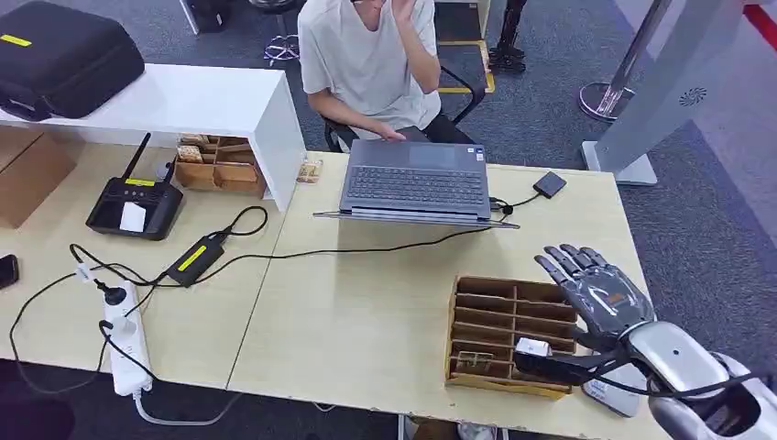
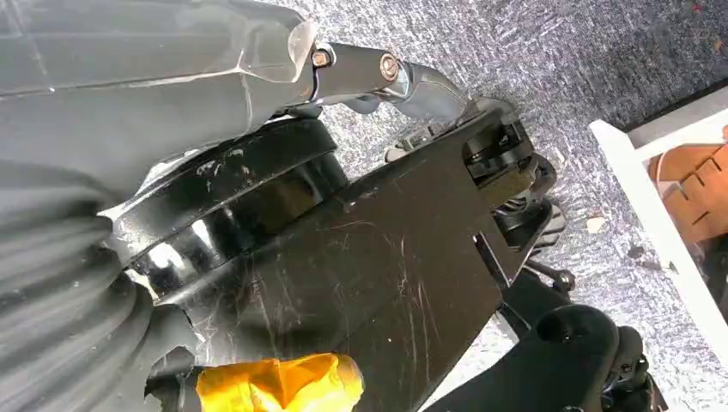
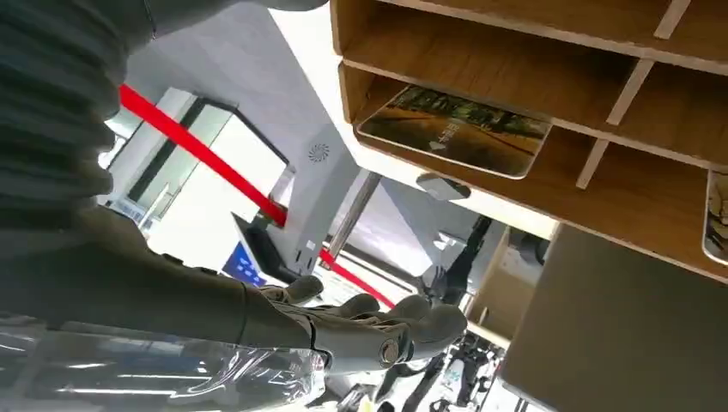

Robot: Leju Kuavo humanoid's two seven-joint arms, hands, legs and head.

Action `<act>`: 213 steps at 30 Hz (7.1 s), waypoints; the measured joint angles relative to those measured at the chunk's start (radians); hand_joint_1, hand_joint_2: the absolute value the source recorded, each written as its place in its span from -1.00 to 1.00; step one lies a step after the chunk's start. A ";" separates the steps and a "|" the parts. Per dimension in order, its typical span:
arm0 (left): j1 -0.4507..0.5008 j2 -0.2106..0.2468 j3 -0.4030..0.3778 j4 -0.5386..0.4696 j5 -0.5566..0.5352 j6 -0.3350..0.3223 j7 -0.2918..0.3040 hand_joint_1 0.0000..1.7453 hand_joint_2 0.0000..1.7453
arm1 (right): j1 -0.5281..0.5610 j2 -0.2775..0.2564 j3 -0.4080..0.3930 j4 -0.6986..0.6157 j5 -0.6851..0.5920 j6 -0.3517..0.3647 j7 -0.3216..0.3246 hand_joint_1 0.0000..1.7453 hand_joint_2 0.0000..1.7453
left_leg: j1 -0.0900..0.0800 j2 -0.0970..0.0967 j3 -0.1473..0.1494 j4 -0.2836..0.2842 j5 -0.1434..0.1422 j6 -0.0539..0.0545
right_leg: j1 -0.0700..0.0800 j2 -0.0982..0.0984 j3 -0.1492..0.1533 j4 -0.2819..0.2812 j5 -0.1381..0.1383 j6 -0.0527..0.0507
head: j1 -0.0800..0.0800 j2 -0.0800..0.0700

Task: Pass the card to the sensor for recognition and then transmit it.

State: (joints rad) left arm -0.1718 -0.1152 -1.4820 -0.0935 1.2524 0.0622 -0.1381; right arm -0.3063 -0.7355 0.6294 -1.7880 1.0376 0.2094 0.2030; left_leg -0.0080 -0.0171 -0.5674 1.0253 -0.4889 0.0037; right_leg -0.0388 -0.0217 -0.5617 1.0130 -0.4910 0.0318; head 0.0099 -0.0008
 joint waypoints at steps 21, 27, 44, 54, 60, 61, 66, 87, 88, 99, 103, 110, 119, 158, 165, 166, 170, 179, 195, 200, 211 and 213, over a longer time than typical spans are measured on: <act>0.000 0.000 0.000 0.000 0.003 0.000 -0.002 -1.00 1.00 | -0.008 0.002 0.016 0.007 0.008 -0.005 -0.026 1.00 1.00 | 0.000 0.000 0.000 0.000 0.000 0.000 | 0.000 0.000 0.000 0.000 0.000 0.000 | 0.000 0.000; 0.000 0.000 0.000 0.000 0.005 0.000 -0.002 -1.00 1.00 | -0.013 0.002 0.016 0.007 0.000 -0.014 -0.029 1.00 1.00 | 0.000 0.000 0.000 0.000 0.000 0.000 | 0.000 0.000 0.000 0.000 0.000 0.000 | 0.000 0.000; 0.000 0.000 0.000 0.000 0.012 0.000 -0.002 -1.00 1.00 | -0.016 0.002 0.016 0.007 -0.026 -0.021 -0.047 1.00 1.00 | 0.000 0.000 0.000 0.000 0.000 0.000 | 0.000 0.000 0.000 0.000 0.000 0.000 | 0.000 0.000; 0.004 0.001 0.000 0.000 0.012 0.005 -0.018 -1.00 1.00 | -0.014 0.005 0.016 0.003 -0.003 -0.094 -0.063 1.00 1.00 | 0.000 0.000 0.000 0.000 0.000 0.000 | 0.000 0.000 0.000 0.000 0.000 0.000 | 0.000 0.000; 0.002 0.001 0.000 0.000 0.013 0.004 -0.007 -1.00 1.00 | 0.000 0.020 0.015 -0.012 0.035 -0.151 -0.069 1.00 1.00 | 0.000 0.000 0.000 0.000 0.000 0.000 | 0.000 0.000 0.000 0.000 0.000 0.000 | 0.000 0.000; 0.002 0.001 0.000 0.000 0.013 0.004 -0.006 -1.00 1.00 | 0.003 0.021 0.014 -0.015 0.037 -0.153 -0.069 1.00 1.00 | 0.000 0.000 0.000 0.000 0.000 0.000 | 0.000 0.000 0.000 0.000 0.000 0.000 | 0.000 0.000; 0.001 0.001 0.000 0.000 0.013 0.004 -0.001 -1.00 1.00 | 0.020 0.024 0.002 -0.034 0.042 -0.160 -0.068 1.00 1.00 | 0.000 0.000 0.000 0.000 0.000 0.000 | 0.000 0.000 0.000 0.000 0.000 0.000 | 0.000 0.000; 0.001 0.001 0.000 0.000 0.015 0.004 0.000 -1.00 1.00 | 0.071 0.042 -0.038 -0.070 0.088 -0.235 -0.077 1.00 1.00 | 0.000 0.000 0.000 0.000 0.000 0.000 | 0.000 0.000 0.000 0.000 0.000 0.000 | 0.000 0.000; 0.001 0.001 0.000 0.000 0.014 0.004 0.000 -1.00 1.00 | 0.075 0.048 -0.044 -0.072 0.102 -0.262 -0.082 1.00 1.00 | 0.000 0.000 0.000 0.000 0.000 0.000 | 0.000 0.000 0.000 0.000 0.000 0.000 | 0.000 0.000; -0.001 0.000 0.000 0.000 -0.018 0.004 0.009 -1.00 1.00 | 0.118 0.175 -0.101 -0.074 0.219 -0.506 -0.112 1.00 1.00 | 0.000 0.000 0.000 0.000 0.000 0.000 | 0.000 0.000 0.000 0.000 0.000 0.000 | 0.000 0.000; -0.001 -0.001 0.000 0.000 -0.021 0.003 0.011 -1.00 1.00 | 0.122 0.198 -0.113 -0.074 0.220 -0.509 -0.113 1.00 1.00 | 0.000 0.000 0.000 0.000 0.000 0.000 | 0.000 0.000 0.000 0.000 0.000 0.000 | 0.000 0.000; -0.001 -0.001 0.000 0.000 -0.044 0.003 0.016 -1.00 1.00 | 0.129 0.248 -0.143 -0.073 0.253 -0.627 -0.134 1.00 1.00 | 0.000 0.000 0.000 0.000 0.000 0.000 | 0.000 0.000 0.000 0.000 0.000 0.000 | 0.000 0.000; -0.002 -0.002 0.000 0.000 -0.120 -0.001 0.029 -1.00 1.00 | 0.013 0.359 -0.176 0.017 0.295 -0.693 -0.154 1.00 1.00 | 0.000 0.001 0.000 0.000 0.001 -0.001 | 0.000 0.001 0.000 0.001 0.000 0.000 | 0.000 0.000; -0.018 -0.015 0.000 0.000 -0.301 -0.021 0.066 -1.00 1.00 | -0.445 0.586 -0.197 0.838 0.533 -0.899 -0.080 -1.00 1.00 | 0.000 -0.002 -0.001 0.000 0.002 -0.001 | 0.000 -0.001 0.000 0.001 0.002 -0.001 | 0.000 0.000; -0.023 -0.016 0.000 0.000 -0.306 -0.034 0.080 -1.00 1.00 | -0.445 0.593 -0.197 0.856 0.533 -0.900 -0.084 -1.00 1.00 | 0.000 -0.003 -0.001 0.000 0.003 -0.001 | 0.000 -0.001 -0.001 0.001 0.002 -0.002 | 0.000 0.000; -0.023 -0.016 0.000 0.000 -0.306 -0.034 0.080 -1.00 1.00 | -0.445 0.593 -0.197 0.858 0.533 -0.900 -0.083 -1.00 1.00 | 0.000 -0.003 -0.001 0.000 0.003 -0.001 | 0.000 -0.001 -0.001 0.001 0.002 -0.002 | 0.000 0.000; -0.023 -0.016 0.000 0.000 -0.305 -0.033 0.080 -1.00 1.00 | -0.442 0.592 -0.198 0.858 0.533 -0.900 -0.078 -1.00 1.00 | 0.000 -0.002 -0.001 0.000 0.003 -0.001 | 0.000 -0.001 -0.001 0.001 0.002 -0.002 | 0.000 0.000; -0.023 -0.016 0.000 0.000 -0.301 -0.032 0.080 -1.00 1.00 | -0.426 0.540 -0.198 0.863 0.533 -0.900 -0.059 -1.00 1.00 | 0.000 -0.002 -0.001 0.000 0.002 -0.001 | 0.000 -0.001 -0.001 0.001 0.002 -0.001 | 0.000 0.000; -0.021 -0.011 0.000 0.000 -0.261 -0.028 0.063 -1.00 1.00 | -0.396 0.252 -0.267 0.993 0.531 -0.900 0.000 -1.00 1.00 | 0.000 -0.009 -0.004 0.002 0.002 -0.001 | 0.000 -0.008 -0.001 -0.001 0.002 -0.001 | 0.000 0.000; -0.018 -0.008 0.000 0.000 -0.243 -0.028 0.061 -1.00 1.00 | -0.379 0.132 -0.307 1.097 0.531 -0.889 0.058 -1.00 1.00 | 0.000 -0.008 -0.004 0.002 0.001 0.000 | 0.000 -0.007 -0.001 -0.001 0.002 -0.001 | 0.000 0.000; -0.014 -0.008 0.000 0.000 -0.221 -0.018 0.073 -1.00 1.00 | -0.274 -0.038 -0.374 1.260 0.524 -0.656 0.206 -1.00 1.00 | 0.000 -0.010 -0.005 0.002 0.001 0.001 | 0.000 -0.010 -0.001 -0.001 0.001 0.001 | 0.000 0.000; -0.014 -0.008 0.000 0.000 -0.219 -0.017 0.074 -1.00 1.00 | -0.253 -0.054 -0.396 1.275 0.523 -0.644 0.208 -1.00 1.00 | 0.000 -0.006 -0.003 0.002 -0.001 0.002 | 0.000 -0.005 -0.002 -0.001 0.001 0.001 | 0.000 0.000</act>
State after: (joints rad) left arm -0.1863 -0.1232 -1.4820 -0.0938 1.0330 0.0450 -0.0637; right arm -0.5589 -0.7893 0.2338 -0.5131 1.5610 -0.4341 0.4105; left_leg -0.0084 -0.0235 -0.5708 1.0270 -0.4895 0.0056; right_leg -0.0391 -0.0270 -0.5634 1.0118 -0.4902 0.0331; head 0.0095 -0.0008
